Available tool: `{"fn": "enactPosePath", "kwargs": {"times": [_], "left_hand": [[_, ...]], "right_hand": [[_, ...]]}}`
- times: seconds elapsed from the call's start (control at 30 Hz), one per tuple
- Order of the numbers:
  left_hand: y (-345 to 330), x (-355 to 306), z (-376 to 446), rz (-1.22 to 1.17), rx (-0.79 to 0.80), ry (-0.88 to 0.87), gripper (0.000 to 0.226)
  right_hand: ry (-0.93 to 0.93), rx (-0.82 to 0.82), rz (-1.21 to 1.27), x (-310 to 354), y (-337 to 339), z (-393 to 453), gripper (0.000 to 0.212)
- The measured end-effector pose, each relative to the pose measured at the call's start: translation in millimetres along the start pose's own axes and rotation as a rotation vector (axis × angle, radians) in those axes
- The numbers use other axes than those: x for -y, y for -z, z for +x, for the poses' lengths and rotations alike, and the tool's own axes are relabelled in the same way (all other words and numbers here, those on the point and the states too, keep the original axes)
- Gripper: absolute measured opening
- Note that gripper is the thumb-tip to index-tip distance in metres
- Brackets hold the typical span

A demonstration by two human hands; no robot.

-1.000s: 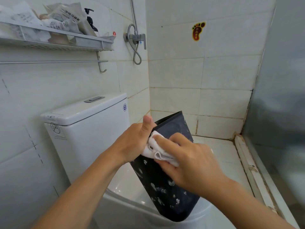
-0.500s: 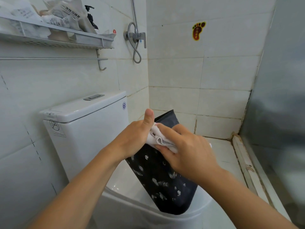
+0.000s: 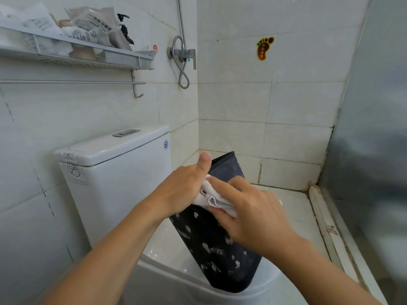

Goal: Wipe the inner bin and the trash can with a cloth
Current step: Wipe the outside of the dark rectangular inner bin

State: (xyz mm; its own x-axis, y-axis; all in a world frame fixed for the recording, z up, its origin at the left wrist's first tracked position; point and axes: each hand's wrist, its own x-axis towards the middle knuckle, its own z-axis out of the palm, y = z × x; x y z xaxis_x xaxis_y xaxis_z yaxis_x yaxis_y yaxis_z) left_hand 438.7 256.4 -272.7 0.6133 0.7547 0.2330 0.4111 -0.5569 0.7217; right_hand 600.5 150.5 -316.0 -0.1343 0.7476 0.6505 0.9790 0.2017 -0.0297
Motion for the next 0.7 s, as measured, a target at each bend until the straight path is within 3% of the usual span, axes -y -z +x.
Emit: {"fn": "enactPosePath", "kwargs": {"times": [0.1, 0.17, 0.33, 0.4, 0.57, 0.7], "left_hand": [[0.2, -2.6, -0.4, 0.004, 0.010, -0.025, 0.112], [0.3, -0.1, 2.8, 0.038, 0.002, -0.005, 0.111], [-3.7, 1.5, 1.6, 0.180, -0.053, -0.055, 0.057], [-3.9, 2.1, 2.0, 0.166, -0.060, -0.052, 0.050], [-3.5, -6.5, 0.5, 0.084, -0.032, -0.013, 0.062], [-0.8, -3.4, 3.1, 0.070, -0.008, 0.012, 0.099]], "right_hand": [[0.016, 0.000, 0.004, 1.9, 1.8, 2.4, 0.043], [0.036, 0.060, -0.008, -3.0, 3.0, -10.3, 0.042], [-0.002, 0.151, -0.023, -15.7, 3.8, -37.1, 0.043], [-0.006, 0.114, -0.053, -12.5, 3.0, -34.4, 0.043], [-0.023, -0.006, -0.003, 4.2, 1.8, -6.3, 0.043], [0.038, 0.085, -0.042, -1.6, 7.3, -17.1, 0.042]]}}
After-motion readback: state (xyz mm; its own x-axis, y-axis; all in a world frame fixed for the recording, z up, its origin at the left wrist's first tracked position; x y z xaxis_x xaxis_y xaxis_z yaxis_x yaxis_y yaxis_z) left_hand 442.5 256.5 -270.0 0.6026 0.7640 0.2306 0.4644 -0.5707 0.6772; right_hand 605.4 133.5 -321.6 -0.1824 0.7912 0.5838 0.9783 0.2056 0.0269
